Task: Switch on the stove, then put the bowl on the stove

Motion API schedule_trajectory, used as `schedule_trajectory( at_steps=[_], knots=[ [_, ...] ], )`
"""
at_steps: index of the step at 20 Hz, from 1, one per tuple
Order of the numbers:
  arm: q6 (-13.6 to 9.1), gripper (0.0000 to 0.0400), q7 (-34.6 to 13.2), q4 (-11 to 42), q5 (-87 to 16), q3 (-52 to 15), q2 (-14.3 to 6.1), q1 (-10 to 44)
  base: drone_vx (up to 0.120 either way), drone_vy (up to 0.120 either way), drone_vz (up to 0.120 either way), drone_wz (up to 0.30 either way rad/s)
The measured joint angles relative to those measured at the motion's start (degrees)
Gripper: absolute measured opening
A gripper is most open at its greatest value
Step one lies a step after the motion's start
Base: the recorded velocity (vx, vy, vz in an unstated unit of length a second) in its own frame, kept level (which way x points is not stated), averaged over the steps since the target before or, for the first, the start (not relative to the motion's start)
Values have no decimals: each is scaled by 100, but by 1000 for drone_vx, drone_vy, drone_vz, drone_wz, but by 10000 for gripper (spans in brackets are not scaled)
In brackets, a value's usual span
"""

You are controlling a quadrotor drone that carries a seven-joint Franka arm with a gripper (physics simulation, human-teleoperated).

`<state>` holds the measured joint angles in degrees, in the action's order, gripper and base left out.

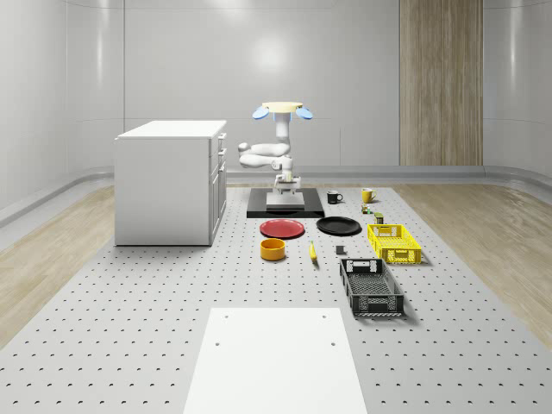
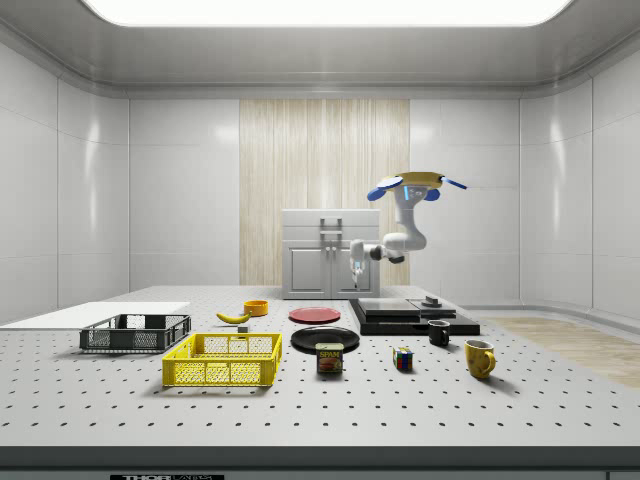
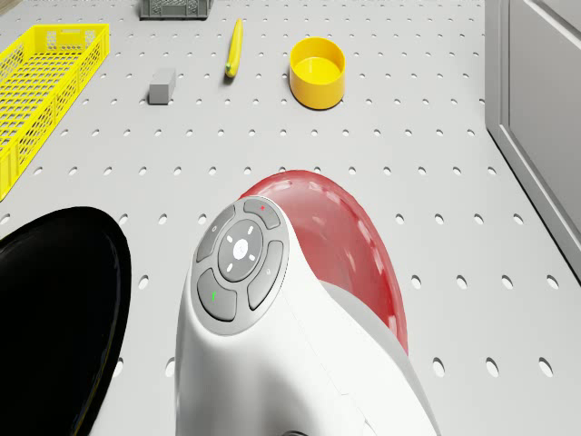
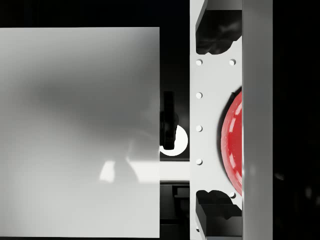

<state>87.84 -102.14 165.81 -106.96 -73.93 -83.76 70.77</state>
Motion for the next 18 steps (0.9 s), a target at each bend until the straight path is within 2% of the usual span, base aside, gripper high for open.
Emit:
schedule_trajectory(
  at_steps=[18],
  knots=[
    [70,400,-18,-4,32,-15,-75,23,120,0,0,0]
  ],
)
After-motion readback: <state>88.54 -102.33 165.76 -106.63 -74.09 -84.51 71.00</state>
